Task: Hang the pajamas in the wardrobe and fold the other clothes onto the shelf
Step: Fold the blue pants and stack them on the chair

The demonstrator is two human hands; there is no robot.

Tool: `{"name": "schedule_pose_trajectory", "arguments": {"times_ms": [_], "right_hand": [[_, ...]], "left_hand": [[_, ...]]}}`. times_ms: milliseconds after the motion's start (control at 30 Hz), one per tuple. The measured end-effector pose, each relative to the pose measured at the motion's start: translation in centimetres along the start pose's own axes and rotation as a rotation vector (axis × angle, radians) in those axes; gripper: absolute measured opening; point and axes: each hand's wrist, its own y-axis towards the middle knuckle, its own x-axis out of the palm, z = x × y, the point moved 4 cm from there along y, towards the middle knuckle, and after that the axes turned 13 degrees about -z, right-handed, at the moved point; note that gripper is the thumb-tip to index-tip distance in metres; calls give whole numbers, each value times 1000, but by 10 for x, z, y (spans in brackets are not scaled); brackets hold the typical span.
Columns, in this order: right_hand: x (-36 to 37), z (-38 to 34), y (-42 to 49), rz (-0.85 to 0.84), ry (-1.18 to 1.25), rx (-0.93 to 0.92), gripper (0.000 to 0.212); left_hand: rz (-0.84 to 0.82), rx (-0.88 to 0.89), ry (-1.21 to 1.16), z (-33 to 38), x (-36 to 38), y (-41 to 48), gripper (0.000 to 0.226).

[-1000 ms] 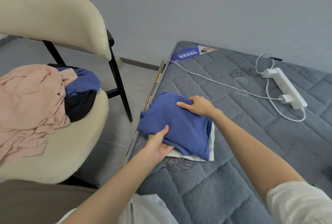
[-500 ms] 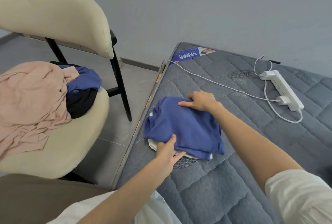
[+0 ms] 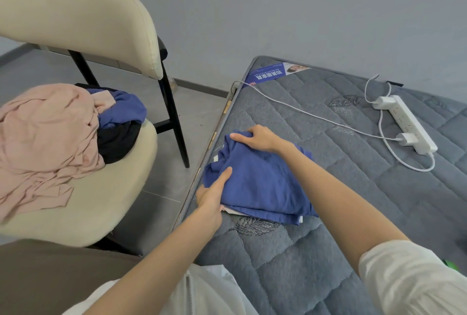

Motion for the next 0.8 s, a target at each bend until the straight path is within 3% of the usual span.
{"name": "schedule_pose_trajectory", "arguments": {"times_ms": [200,367,467,533,600,667,700,800], "right_hand": [[-2,-7,1,-79,251,-119,38],[14,-13,-1,-25,245,-189,17],[18,-18,-6,114,146,-218,32],[13,-16,-16,244,99,-222,35],[11,-9,-28,336,69,-229,36],[18,0,-41,387,46,-215,38],[24,6,-47,397,23,-197,39],[47,24,-57,377,-121,-95,46]], "left_hand": [[-115,72,193,19,-5,5,7],[-52,92,273,17,-17,14,4],[67,143,374,17,-24,19,6],[234,279,642,22,-22,13,22],[294,590,998,34,-5,-2,37],[164,926,1280,42,21,-12,41],[72,1010,1415,42,34,-11,44],[-114,945,1844,33,59,10,53]]}}
